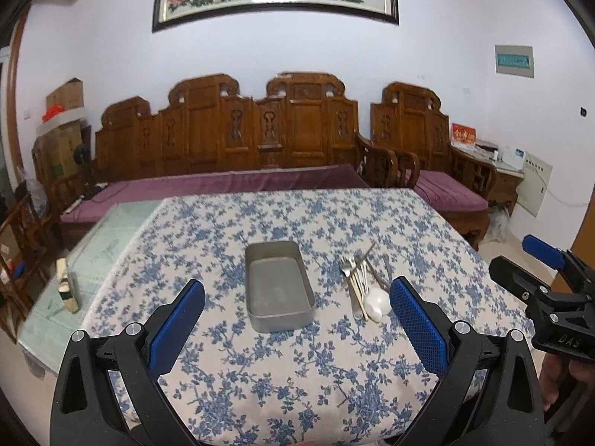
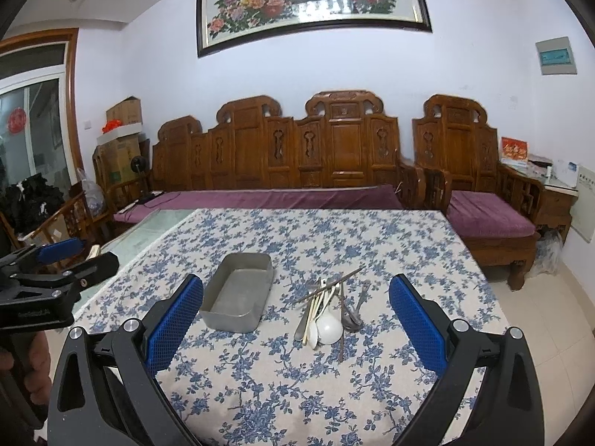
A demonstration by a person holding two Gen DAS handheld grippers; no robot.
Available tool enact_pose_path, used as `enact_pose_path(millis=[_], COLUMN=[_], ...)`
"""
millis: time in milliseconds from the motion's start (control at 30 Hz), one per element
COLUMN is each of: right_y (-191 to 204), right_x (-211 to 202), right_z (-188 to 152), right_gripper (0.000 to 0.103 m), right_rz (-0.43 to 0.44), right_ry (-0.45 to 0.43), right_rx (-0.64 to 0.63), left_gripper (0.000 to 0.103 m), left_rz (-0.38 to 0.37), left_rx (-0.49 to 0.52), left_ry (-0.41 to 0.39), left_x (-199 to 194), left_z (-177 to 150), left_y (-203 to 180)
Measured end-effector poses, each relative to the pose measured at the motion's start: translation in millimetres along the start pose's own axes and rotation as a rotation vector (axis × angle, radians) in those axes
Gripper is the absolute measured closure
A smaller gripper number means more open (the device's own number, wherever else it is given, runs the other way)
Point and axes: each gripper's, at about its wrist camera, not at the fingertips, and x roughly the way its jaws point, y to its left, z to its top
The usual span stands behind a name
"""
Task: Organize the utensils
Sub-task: 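Reach the left tool to the utensil pile and grasp a wooden chopstick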
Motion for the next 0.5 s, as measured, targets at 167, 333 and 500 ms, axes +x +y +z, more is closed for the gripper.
enact_pose_path(millis=[167,333,500], right_y=[-8,-20,-37], right_x=[30,65,99], right_z=[-12,-20,-26], right_gripper=[0.013,0.021,0.022], right_rz=[0.016,0.009,0.009], right_ry=[0.046,0.092,0.122], right_rx=[0.004,0.005,0.024], left_gripper=[0.006,0.006,0.006], left_rz=[-0.026,-0.039,-0.046], left_rx=[0.038,0.066,0.097], left_ry=[0.041,0.069,0.098], left_x=[26,51,76], left_z=[-8,-11,-12], left_y=[-7,-10,-12])
